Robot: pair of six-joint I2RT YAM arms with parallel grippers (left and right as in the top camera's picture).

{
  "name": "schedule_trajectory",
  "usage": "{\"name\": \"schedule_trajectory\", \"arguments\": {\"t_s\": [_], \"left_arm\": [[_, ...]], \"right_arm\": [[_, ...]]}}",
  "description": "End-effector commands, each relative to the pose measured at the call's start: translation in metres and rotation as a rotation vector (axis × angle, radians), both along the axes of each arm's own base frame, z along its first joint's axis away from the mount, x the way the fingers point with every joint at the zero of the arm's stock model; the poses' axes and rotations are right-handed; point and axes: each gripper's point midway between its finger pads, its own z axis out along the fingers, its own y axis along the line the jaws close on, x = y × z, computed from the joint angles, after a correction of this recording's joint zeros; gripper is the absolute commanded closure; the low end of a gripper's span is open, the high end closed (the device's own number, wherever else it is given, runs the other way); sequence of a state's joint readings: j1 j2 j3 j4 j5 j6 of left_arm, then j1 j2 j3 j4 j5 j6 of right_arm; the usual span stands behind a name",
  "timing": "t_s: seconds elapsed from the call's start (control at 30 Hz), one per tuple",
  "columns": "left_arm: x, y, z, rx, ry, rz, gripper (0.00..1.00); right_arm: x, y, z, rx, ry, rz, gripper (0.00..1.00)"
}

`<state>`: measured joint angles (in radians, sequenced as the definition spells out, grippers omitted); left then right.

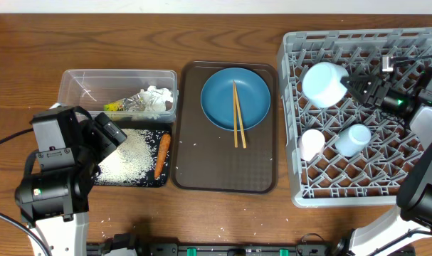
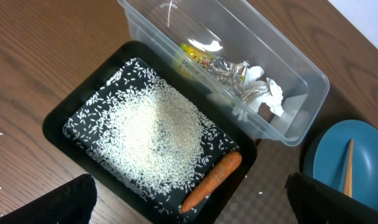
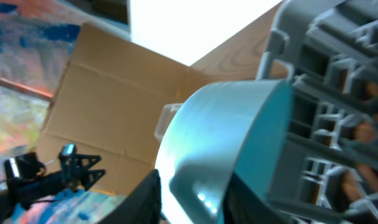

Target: Sort waste into correct bins and load items into the dishwasher rack

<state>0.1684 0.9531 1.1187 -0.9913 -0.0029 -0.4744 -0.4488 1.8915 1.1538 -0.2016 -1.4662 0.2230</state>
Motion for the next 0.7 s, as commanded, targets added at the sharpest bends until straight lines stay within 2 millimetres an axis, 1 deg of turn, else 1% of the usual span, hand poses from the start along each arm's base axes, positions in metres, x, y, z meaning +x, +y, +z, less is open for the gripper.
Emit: {"name": "schedule_trajectory", "arguments": {"t_s": [0.0, 0.03, 0.13, 0.2, 0.23, 0.33, 0.43, 0.5, 0.57, 0.67], "left_arm": [[0.000, 0.001, 0.001, 0.000, -0.002, 0.007, 0.01], [0.000, 0.001, 0.001, 0.000, -0.002, 0.007, 0.01], [0.000, 0.001, 0.001, 0.000, -0.002, 0.007, 0.01], [0.000, 0.001, 0.001, 0.000, -0.002, 0.007, 0.00], [0.000, 0.001, 0.001, 0.000, -0.002, 0.007, 0.01], [0.000, 0.001, 0.001, 0.000, -0.002, 0.007, 0.00], [0.000, 0.001, 0.001, 0.000, -0.002, 0.007, 0.01], [0.000, 0.001, 0.001, 0.000, -0.002, 0.007, 0.00], [0.000, 0.001, 0.001, 0.000, -0.002, 0.007, 0.01], [0.000, 0.001, 0.001, 0.000, -0.002, 0.007, 0.01]], "right_arm": [[0.002, -0.003, -0.010, -0.025, 0.016, -0.022, 0.63], [0.002, -0.003, -0.010, -0.027, 0.017, -0.024, 0.57], [0.003, -0.004, -0.012, -0.035, 0.021, -0.030, 0.52], [0.003, -0.005, -0.011, -0.036, 0.019, -0.034, 0.53], [0.003, -0.007, -0.011, -0.035, 0.020, -0.038, 0.50], [0.003, -0.016, -0.011, -0.030, 0.028, -0.061, 0.44], [0.004, -0.032, -0.008, -0.011, 0.044, -0.099, 0.43], [0.004, -0.041, 0.000, 0.018, 0.029, -0.104, 0.42], [0.003, -0.050, 0.014, 0.059, 0.008, -0.094, 0.39], [0.005, -0.061, 0.033, 0.071, -0.024, -0.091, 0.39]]}}
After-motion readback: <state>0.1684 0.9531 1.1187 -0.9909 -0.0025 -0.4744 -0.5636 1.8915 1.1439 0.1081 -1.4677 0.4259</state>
